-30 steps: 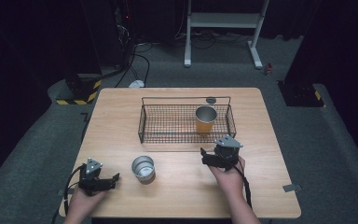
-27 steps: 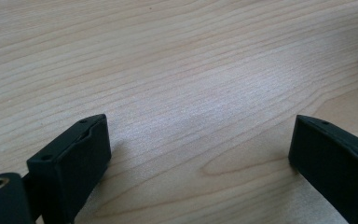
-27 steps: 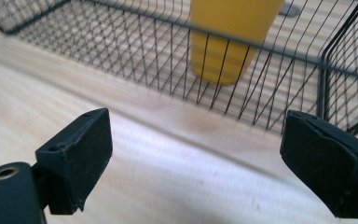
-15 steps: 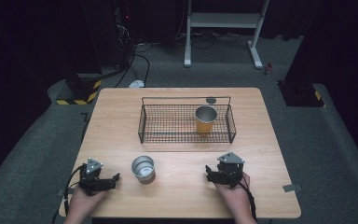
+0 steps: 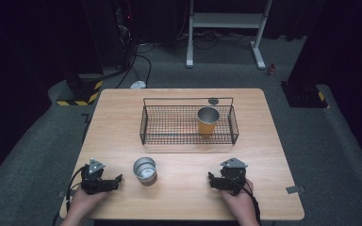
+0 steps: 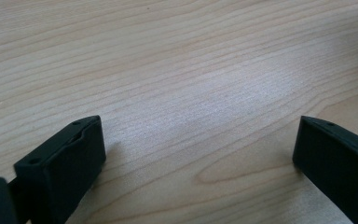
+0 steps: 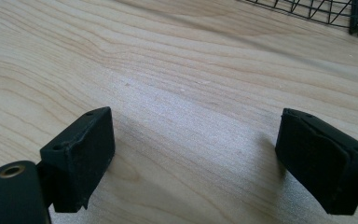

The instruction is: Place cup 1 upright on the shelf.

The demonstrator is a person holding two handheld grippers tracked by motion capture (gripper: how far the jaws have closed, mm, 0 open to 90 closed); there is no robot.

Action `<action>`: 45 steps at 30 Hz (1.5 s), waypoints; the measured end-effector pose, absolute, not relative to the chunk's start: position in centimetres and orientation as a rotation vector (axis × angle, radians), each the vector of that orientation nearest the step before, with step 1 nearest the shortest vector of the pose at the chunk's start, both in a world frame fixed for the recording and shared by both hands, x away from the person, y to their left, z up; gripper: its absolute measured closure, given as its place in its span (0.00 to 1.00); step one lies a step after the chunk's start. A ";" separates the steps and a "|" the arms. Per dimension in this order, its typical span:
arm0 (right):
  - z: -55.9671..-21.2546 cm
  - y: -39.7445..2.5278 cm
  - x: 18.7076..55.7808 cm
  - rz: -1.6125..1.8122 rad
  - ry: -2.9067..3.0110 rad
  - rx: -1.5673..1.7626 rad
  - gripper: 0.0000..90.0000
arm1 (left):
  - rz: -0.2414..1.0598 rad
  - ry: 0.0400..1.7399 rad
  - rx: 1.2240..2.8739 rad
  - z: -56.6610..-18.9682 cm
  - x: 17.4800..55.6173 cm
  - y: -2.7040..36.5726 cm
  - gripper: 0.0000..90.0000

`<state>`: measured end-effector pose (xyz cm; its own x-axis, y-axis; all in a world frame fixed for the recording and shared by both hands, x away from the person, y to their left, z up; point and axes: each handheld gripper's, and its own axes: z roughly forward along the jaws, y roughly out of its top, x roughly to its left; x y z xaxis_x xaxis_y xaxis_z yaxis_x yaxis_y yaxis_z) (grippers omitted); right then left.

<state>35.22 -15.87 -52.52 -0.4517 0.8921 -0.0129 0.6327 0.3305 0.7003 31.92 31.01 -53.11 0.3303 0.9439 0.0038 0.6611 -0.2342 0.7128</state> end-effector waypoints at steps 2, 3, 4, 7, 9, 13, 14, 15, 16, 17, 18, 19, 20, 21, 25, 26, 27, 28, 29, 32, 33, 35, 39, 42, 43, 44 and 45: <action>-52.5 -15.9 35.2 0.889 2.205 1.347 0.13 | 0.561 1.407 2.021 -52.8 32.3 31.0 0.01; -52.5 -15.9 35.2 0.891 2.204 1.347 0.13 | 0.537 1.420 2.022 -52.7 32.6 31.0 0.01; -52.5 -15.9 35.2 0.891 2.204 1.347 0.13 | 0.525 1.426 2.023 -52.5 32.9 31.0 0.01; -52.5 -15.9 35.2 0.895 2.204 1.347 0.13 | 0.480 1.418 1.949 -52.3 33.7 31.0 0.06; -52.5 -15.9 35.1 0.894 2.205 1.346 0.13 | 0.512 1.436 1.943 -52.3 34.1 31.1 0.03; -52.5 -15.9 35.1 0.893 2.200 1.349 0.14 | 0.567 1.366 1.960 -52.2 34.4 31.0 0.02; -52.5 -15.9 35.1 0.893 2.200 1.349 0.14 | 0.574 1.355 1.963 -52.1 34.4 30.9 0.02; -52.5 -15.9 35.1 0.894 2.202 1.343 0.14 | 0.578 1.337 1.959 -51.9 34.4 30.8 0.02; -52.5 -15.9 35.1 0.894 2.202 1.343 0.14 | 0.577 1.326 1.949 -51.8 34.3 30.8 0.02; -52.5 -15.9 35.1 0.895 2.207 1.335 0.14 | 0.575 1.320 1.934 -51.6 34.1 30.8 0.02; -52.5 -15.8 35.1 0.895 2.215 1.336 0.14 | 0.581 1.312 1.936 -51.5 33.9 30.8 0.02; -52.5 -15.8 35.1 0.897 2.214 1.335 0.14 | 0.600 1.301 1.941 -51.5 33.7 30.6 0.02; -52.5 -15.8 35.1 0.899 2.216 1.328 0.14 | 0.612 1.289 1.953 -51.4 33.6 30.5 0.01; -52.5 -15.8 35.1 0.898 2.217 1.323 0.14 | 0.612 1.280 1.955 -51.4 33.5 30.4 0.01; -52.5 -15.7 35.1 0.896 2.215 1.333 0.14 | 0.581 1.267 1.919 -51.0 33.1 30.5 0.01; -52.5 -15.7 35.1 0.896 2.216 1.333 0.14 | 0.571 1.268 1.901 -50.9 33.1 30.5 0.01; -52.5 -15.7 35.1 0.896 2.215 1.333 0.14 | 0.564 1.265 1.884 -50.7 33.0 30.6 0.01; -52.5 -15.7 35.1 0.896 2.215 1.333 0.14 | 0.561 1.268 1.872 -50.6 32.9 30.7 0.01; -52.5 -15.7 35.1 0.896 2.215 1.333 0.14 | 0.562 1.268 1.851 -50.3 32.9 30.7 0.01; -52.5 -15.7 35.1 0.896 2.216 1.333 0.14 | 0.556 1.259 1.825 -49.7 32.8 30.8 0.01; -52.5 -15.7 35.1 0.896 2.216 1.334 0.14 | 0.567 1.249 1.829 -49.5 32.7 30.7 0.01; -52.5 -15.7 35.1 0.896 2.216 1.333 0.14 | 0.567 1.240 1.819 -49.1 32.5 30.5 0.01; -52.5 -15.7 35.1 0.896 2.216 1.333 0.14 | 0.586 1.213 1.815 -48.2 32.1 29.9 0.01; -52.5 -15.7 35.1 0.896 2.215 1.333 0.14 | 0.597 1.194 1.813 -47.5 31.7 29.4 0.01; -52.5 -15.7 35.1 0.897 2.216 1.326 0.14 | 0.604 1.181 1.809 -47.1 31.5 29.2 0.01; -52.5 -15.7 35.1 0.897 2.216 1.326 0.14 | 0.604 1.178 1.802 -46.9 31.4 29.0 0.01; -52.5 -15.7 35.1 0.895 2.217 1.327 0.14 | 0.609 1.171 1.798 -46.5 31.3 28.7 0.01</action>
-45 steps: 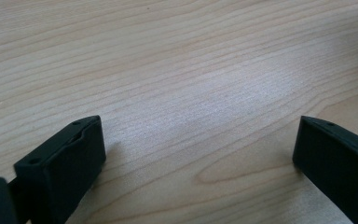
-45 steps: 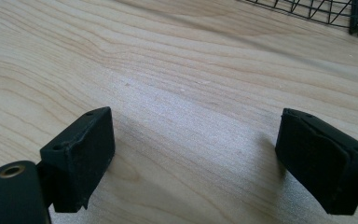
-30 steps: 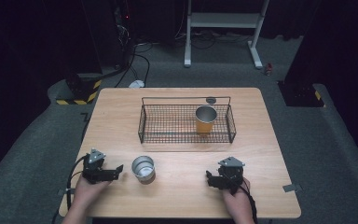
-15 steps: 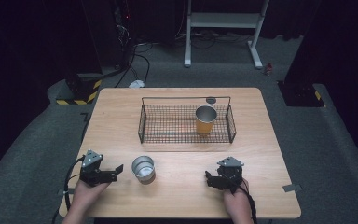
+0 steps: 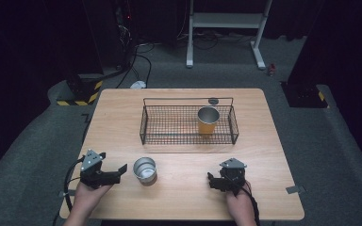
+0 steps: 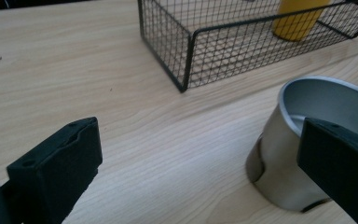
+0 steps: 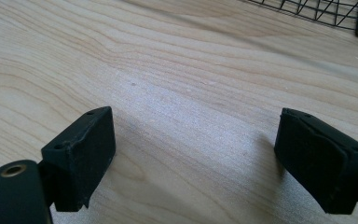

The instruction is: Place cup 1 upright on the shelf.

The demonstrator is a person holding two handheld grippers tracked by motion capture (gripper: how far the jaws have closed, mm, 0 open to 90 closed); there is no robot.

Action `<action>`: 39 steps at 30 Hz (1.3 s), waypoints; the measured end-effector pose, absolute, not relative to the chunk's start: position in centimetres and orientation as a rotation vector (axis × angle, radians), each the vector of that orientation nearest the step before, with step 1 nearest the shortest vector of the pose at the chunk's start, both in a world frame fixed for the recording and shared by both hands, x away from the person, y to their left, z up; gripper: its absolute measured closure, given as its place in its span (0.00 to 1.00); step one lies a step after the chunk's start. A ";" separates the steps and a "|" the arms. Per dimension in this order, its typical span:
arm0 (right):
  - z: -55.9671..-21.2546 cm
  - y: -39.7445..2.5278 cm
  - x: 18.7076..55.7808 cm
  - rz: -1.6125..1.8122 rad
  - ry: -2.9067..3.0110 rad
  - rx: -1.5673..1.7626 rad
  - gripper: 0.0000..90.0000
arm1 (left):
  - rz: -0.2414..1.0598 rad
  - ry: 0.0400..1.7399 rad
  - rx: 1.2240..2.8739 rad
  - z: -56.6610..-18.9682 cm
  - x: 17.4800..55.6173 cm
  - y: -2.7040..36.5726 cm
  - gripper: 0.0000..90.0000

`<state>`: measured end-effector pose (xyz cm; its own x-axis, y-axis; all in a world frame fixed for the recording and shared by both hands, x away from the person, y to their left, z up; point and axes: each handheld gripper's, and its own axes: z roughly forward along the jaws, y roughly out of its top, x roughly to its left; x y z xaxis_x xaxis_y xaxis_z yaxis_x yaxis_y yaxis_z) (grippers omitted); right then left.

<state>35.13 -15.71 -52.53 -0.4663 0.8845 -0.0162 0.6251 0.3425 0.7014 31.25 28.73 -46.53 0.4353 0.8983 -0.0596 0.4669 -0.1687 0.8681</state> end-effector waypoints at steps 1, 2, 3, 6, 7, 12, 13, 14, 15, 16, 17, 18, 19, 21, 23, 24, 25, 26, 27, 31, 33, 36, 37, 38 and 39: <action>-52.5 -15.7 35.1 0.895 2.217 1.328 0.14 | 0.609 1.167 1.795 -46.4 31.2 28.6 0.01; -52.5 -15.7 35.1 0.896 2.218 1.327 0.14 | 0.615 1.155 1.794 -46.1 31.1 28.3 0.01; -52.5 -15.7 35.1 0.896 2.217 1.332 0.14 | 0.615 1.151 1.790 -45.9 31.0 28.1 0.01; -52.5 -15.8 35.1 0.900 2.223 1.326 0.13 | 0.617 1.128 1.807 -45.6 30.8 27.3 0.01; -52.5 -15.8 35.1 0.901 2.225 1.326 0.13 | 0.606 1.126 1.809 -45.6 30.7 27.2 0.01; -52.5 -15.8 35.1 0.902 2.227 1.326 0.13 | 0.562 1.102 1.817 -45.6 30.7 26.3 0.01; -52.5 -15.8 35.1 0.902 2.227 1.326 0.13 | 0.563 1.093 1.818 -45.6 30.7 26.2 0.01; -52.5 -15.8 35.2 0.902 2.227 1.326 0.13 | 0.556 1.089 1.815 -45.5 30.6 26.1 0.01; -52.5 -15.8 35.2 0.902 2.227 1.326 0.13 | 0.549 1.089 1.811 -45.5 30.6 25.9 0.01; -52.5 -15.8 35.1 0.901 2.227 1.326 0.13 | 0.539 1.087 1.805 -45.5 30.5 25.7 0.01; -52.5 -15.8 35.1 0.901 2.227 1.326 0.13 | 0.536 1.082 1.806 -45.6 30.6 25.6 0.01; -52.5 -15.8 35.1 0.901 2.227 1.326 0.13 | 0.527 1.076 1.810 -45.6 30.5 25.4 0.01; -52.5 -15.8 35.1 0.901 2.227 1.326 0.13 | 0.533 1.074 1.815 -45.7 30.5 25.2 0.01; -52.5 -15.8 35.1 0.901 2.227 1.326 0.13 | 0.526 1.063 1.820 -45.8 30.5 24.8 0.01; -52.5 -15.8 35.1 0.901 2.227 1.326 0.13 | 0.518 1.054 1.818 -45.8 30.5 24.5 0.01; -52.5 -15.8 35.1 0.901 2.227 1.326 0.13 | 0.515 1.048 1.818 -45.9 30.5 24.2 0.01; -52.5 -15.8 35.1 0.901 2.227 1.326 0.13 | 0.518 1.041 1.822 -45.9 30.5 24.1 0.01; -52.5 -15.8 35.1 0.901 2.226 1.326 0.13 | 0.513 1.042 1.818 -45.9 30.4 23.9 0.01; -52.5 -15.8 35.1 0.901 2.227 1.326 0.13 | 0.513 1.038 1.819 -45.9 30.4 23.7 0.01; -52.5 -15.8 35.1 0.901 2.227 1.326 0.13 | 0.507 1.023 1.827 -46.0 30.4 23.1 0.00; -52.5 -15.8 35.1 0.901 2.227 1.326 0.13 | 0.499 1.018 1.833 -46.1 30.5 22.9 0.00; -52.5 -15.7 35.1 0.901 2.227 1.326 0.13 | 0.490 1.016 1.843 -46.3 30.7 22.5 0.00; -52.5 -15.8 35.1 0.901 2.226 1.326 0.13 | 0.491 1.017 1.843 -46.4 30.7 22.3 0.00; -52.5 -15.8 35.1 0.901 2.227 1.326 0.13 | 0.499 1.018 1.851 -46.5 30.7 22.2 0.00; -52.5 -15.7 35.1 0.901 2.226 1.326 0.13 | 0.502 1.021 1.849 -46.5 30.7 22.1 0.00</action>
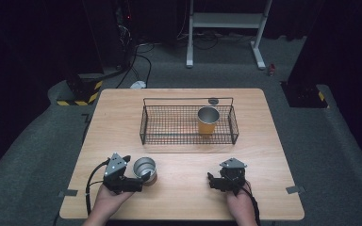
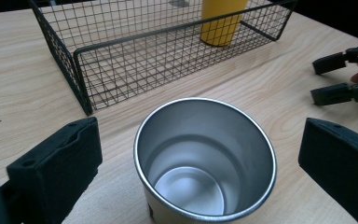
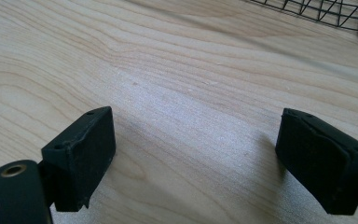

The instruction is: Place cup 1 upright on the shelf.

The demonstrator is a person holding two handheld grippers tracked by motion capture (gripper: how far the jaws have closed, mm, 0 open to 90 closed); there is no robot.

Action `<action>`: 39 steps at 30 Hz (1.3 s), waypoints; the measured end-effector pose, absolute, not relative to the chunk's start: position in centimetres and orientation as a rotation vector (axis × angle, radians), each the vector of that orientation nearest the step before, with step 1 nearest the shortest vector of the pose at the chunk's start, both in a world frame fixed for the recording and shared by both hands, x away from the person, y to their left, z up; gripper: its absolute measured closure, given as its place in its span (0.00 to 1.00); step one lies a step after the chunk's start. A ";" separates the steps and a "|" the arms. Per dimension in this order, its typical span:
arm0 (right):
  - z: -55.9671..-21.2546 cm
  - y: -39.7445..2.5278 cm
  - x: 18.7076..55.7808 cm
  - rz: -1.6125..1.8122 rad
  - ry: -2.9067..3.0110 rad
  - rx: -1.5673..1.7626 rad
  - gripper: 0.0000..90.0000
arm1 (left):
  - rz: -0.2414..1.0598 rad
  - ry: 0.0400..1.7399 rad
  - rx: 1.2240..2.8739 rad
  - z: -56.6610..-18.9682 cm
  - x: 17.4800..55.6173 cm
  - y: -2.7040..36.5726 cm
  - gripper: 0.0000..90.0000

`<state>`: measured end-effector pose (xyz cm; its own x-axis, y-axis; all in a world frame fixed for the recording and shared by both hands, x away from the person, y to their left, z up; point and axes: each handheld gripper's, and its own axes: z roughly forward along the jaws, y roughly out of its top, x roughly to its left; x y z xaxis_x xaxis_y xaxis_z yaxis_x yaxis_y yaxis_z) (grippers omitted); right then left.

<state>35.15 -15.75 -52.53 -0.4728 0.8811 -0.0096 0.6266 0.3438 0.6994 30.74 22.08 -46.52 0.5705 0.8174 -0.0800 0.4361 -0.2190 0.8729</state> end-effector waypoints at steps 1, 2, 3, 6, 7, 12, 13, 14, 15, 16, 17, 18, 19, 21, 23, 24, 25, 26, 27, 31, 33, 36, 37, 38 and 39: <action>-52.5 -15.7 35.1 0.901 2.227 1.326 0.13 | 0.497 1.020 1.848 -46.6 30.8 22.0 0.00; -52.5 -15.7 35.1 0.901 2.226 1.327 0.13 | 0.497 1.022 1.848 -46.6 30.8 21.9 0.00; -52.5 -15.7 35.1 0.901 2.226 1.326 0.13 | 0.504 1.023 1.847 -46.7 30.9 21.8 0.00; -52.5 -15.8 35.1 0.901 2.227 1.326 0.13 | 0.501 1.017 1.849 -46.8 31.0 21.7 0.00; -52.5 -15.7 35.1 0.901 2.227 1.326 0.13 | 0.494 1.019 1.852 -46.9 31.1 21.6 0.00; -52.5 -15.7 35.1 0.901 2.226 1.326 0.13 | 0.486 1.002 1.865 -47.3 31.2 21.3 0.00; -52.5 -15.7 35.1 0.901 2.226 1.326 0.13 | 0.485 1.001 1.861 -47.3 31.2 21.2 0.00; -52.5 -15.7 35.1 0.901 2.226 1.326 0.13 | 0.488 1.001 1.860 -47.4 31.2 21.2 0.00; -52.5 -15.7 35.1 0.901 2.226 1.326 0.13 | 0.490 1.000 1.859 -47.4 31.3 21.2 0.00; -52.5 -15.7 35.1 0.901 2.226 1.326 0.13 | 0.491 1.001 1.861 -47.5 31.3 21.2 0.00; -52.5 -15.7 35.1 0.901 2.226 1.326 0.13 | 0.494 1.001 1.862 -47.5 31.3 21.2 0.00; -52.5 -15.7 35.1 0.901 2.226 1.326 0.13 | 0.495 0.998 1.865 -47.6 31.3 21.2 0.00; -52.5 -15.7 35.1 0.901 2.227 1.326 0.13 | 0.502 0.993 1.864 -47.6 31.3 21.1 0.00; -52.5 -15.7 35.1 0.901 2.226 1.326 0.13 | 0.505 0.989 1.870 -47.7 31.3 21.0 0.00; -52.5 -15.7 35.1 0.901 2.226 1.326 0.13 | 0.508 0.992 1.872 -47.8 31.3 21.0 0.00; -52.5 -15.7 35.1 0.901 2.226 1.326 0.13 | 0.511 0.994 1.872 -47.9 31.4 20.9 0.00; -52.5 -15.7 35.1 0.901 2.226 1.326 0.13 | 0.511 0.993 1.883 -48.0 31.5 20.9 0.00; -52.5 -15.7 35.1 0.901 2.226 1.326 0.13 | 0.507 0.997 1.881 -48.1 31.5 20.9 0.00; -52.5 -15.7 35.1 0.901 2.226 1.326 0.13 | 0.511 0.993 1.890 -48.2 31.6 20.9 0.00; -52.5 -15.7 35.1 0.901 2.226 1.326 0.13 | 0.515 0.988 1.889 -48.6 31.6 20.9 0.00; -52.5 -15.7 35.1 0.901 2.226 1.326 0.13 | 0.508 0.983 1.894 -48.9 31.5 20.8 0.00; -52.5 -15.8 35.1 0.901 2.227 1.326 0.13 | 0.498 0.983 1.898 -49.3 31.5 20.9 0.00; -52.5 -15.8 35.1 0.902 2.227 1.326 0.13 | 0.493 0.984 1.899 -49.4 31.5 20.9 0.00; -52.5 -15.8 35.1 0.902 2.227 1.326 0.13 | 0.494 0.979 1.904 -49.5 31.4 20.9 0.00; -52.5 -15.8 35.1 0.902 2.227 1.326 0.13 | 0.491 0.979 1.906 -49.6 31.4 21.0 0.00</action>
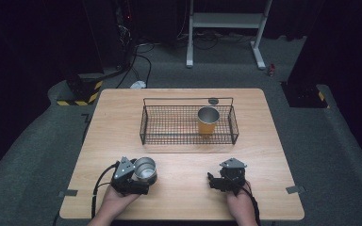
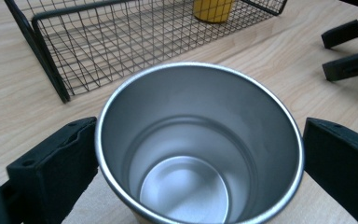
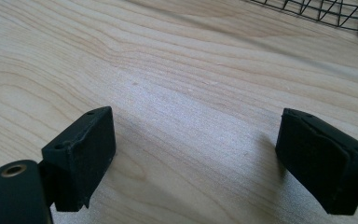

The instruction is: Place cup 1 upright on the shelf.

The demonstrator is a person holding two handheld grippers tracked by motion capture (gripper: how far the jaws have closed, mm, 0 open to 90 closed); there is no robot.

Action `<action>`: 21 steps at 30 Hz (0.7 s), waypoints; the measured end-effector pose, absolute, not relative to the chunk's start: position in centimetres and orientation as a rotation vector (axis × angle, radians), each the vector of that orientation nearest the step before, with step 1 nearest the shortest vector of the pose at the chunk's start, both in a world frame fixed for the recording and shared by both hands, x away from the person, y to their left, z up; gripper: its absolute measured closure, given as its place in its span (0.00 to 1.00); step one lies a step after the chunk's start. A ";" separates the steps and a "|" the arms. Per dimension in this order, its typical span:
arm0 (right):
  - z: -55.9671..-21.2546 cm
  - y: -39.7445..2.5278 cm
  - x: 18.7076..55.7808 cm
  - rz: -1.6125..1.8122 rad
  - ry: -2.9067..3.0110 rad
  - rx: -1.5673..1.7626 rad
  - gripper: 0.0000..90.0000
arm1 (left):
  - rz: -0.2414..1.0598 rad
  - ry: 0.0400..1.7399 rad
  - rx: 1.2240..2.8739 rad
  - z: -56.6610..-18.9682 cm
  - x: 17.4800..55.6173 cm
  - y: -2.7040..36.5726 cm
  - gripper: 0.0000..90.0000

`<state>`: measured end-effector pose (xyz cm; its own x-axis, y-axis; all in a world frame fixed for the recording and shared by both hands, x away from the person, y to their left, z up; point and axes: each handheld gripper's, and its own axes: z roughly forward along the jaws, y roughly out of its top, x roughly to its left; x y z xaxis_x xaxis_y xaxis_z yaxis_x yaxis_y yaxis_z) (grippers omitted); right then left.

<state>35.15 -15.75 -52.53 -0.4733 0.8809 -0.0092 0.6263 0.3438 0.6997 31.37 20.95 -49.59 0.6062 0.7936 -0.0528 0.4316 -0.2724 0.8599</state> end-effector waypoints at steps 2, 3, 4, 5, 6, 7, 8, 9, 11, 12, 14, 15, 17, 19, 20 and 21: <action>-52.5 -15.8 35.1 0.901 2.227 1.326 0.13 | 0.481 0.981 1.901 -49.7 31.3 21.1 0.00; -52.5 -15.8 35.1 0.902 2.227 1.326 0.13 | 0.482 0.981 1.901 -49.8 31.3 21.1 0.00; -52.5 -15.8 35.1 0.902 2.227 1.326 0.13 | 0.483 0.984 1.905 -49.9 31.3 21.1 0.00; -52.5 -15.8 35.1 0.902 2.227 1.326 0.13 | 0.483 0.983 1.909 -49.9 31.3 21.1 0.00; -52.5 -15.8 35.1 0.902 2.227 1.326 0.13 | 0.478 0.986 1.909 -50.0 31.3 21.1 0.00; -52.5 -15.8 35.1 0.902 2.227 1.326 0.13 | 0.473 0.987 1.911 -50.1 31.3 21.2 0.00; -52.5 -15.8 35.1 0.901 2.227 1.326 0.13 | 0.457 0.990 1.912 -50.2 31.4 21.2 0.01; -52.5 -15.8 35.1 0.901 2.227 1.326 0.13 | 0.455 0.986 1.918 -50.3 31.4 21.3 0.01; -52.5 -15.8 35.1 0.902 2.227 1.326 0.13 | 0.446 0.988 1.909 -50.3 31.4 21.4 0.01; -52.5 -15.8 35.1 0.902 2.227 1.326 0.13 | 0.450 0.985 1.910 -50.3 31.4 21.5 0.01; -52.5 -15.8 35.1 0.902 2.227 1.326 0.13 | 0.459 0.978 1.905 -50.3 31.3 21.6 0.01; -52.5 -15.8 35.1 0.902 2.227 1.326 0.13 | 0.461 0.978 1.905 -50.3 31.3 21.5 0.01; -52.5 -15.8 35.1 0.902 2.227 1.326 0.13 | 0.472 0.976 1.903 -50.3 31.4 21.4 0.01; -52.5 -15.8 35.1 0.902 2.227 1.326 0.13 | 0.478 0.972 1.904 -50.4 31.3 21.3 0.02; -52.5 -15.8 35.1 0.902 2.227 1.326 0.13 | 0.493 0.969 1.905 -50.5 31.3 21.1 0.02; -52.5 -15.8 35.1 0.902 2.227 1.326 0.13 | 0.501 0.970 1.902 -50.5 31.3 21.1 0.04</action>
<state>35.15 -15.75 -52.53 -0.4734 0.8808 -0.0091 0.6263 0.3439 0.6997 31.28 21.08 -50.53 0.6080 0.7926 -0.0456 0.4214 -0.2735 0.8647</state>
